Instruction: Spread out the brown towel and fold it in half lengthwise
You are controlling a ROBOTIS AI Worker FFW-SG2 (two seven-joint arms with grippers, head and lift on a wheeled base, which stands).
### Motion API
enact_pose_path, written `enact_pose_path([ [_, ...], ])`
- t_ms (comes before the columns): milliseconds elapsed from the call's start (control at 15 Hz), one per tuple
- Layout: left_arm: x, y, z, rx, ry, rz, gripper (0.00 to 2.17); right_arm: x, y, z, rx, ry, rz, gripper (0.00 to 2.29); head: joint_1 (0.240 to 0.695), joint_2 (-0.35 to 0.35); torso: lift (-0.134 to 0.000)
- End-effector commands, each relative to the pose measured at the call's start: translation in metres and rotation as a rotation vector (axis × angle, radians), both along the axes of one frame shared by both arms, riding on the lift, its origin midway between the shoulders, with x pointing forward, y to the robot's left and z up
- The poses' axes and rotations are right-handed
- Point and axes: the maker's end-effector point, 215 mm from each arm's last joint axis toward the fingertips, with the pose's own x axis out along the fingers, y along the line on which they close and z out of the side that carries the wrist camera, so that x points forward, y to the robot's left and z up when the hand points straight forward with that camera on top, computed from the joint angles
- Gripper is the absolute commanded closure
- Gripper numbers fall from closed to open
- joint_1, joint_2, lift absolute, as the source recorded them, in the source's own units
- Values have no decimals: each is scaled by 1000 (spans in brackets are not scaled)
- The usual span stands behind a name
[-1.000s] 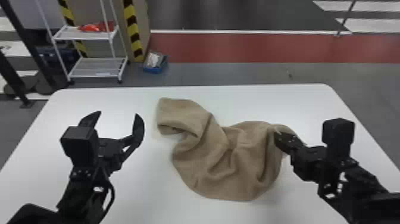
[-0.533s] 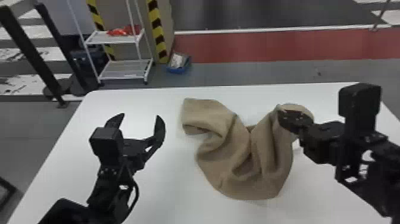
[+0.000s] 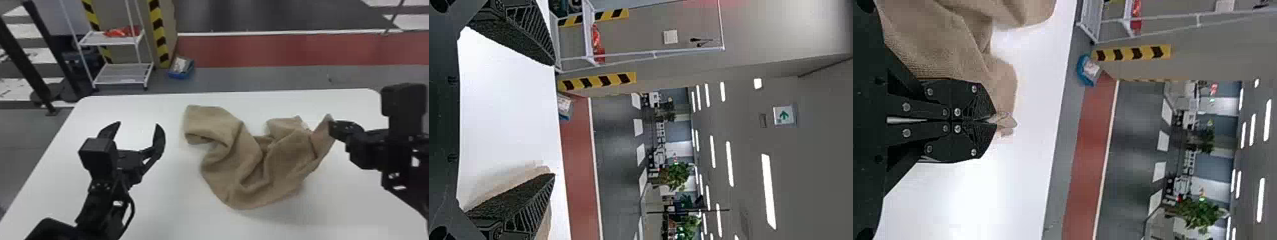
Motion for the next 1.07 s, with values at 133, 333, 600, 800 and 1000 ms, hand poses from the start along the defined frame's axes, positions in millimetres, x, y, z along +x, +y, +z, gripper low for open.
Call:
enact_pose_path([
  [133,0,-3,0,-2,0,-3,83,-10,-75,-22,15,42,-121,1690,695,-28,-125],
  [333,0,-1,0,-3,0,2,83,-31,-109,-68,34,130,-188,1686,695,-90,-125],
  [600,0,-7,-1,-7,1,-6,83,-55,-132,-107,32,220,-254,1258,695,-130,-125],
  [800,0,-6,-3,-5,3,-5,83,-90,-155,-135,-26,335,-344,97,695,-164,-125],
  [1000,1,-5,-7,-5,10,-3,83,-105,-175,-126,-84,333,-407,63,695,-191,-125],
])
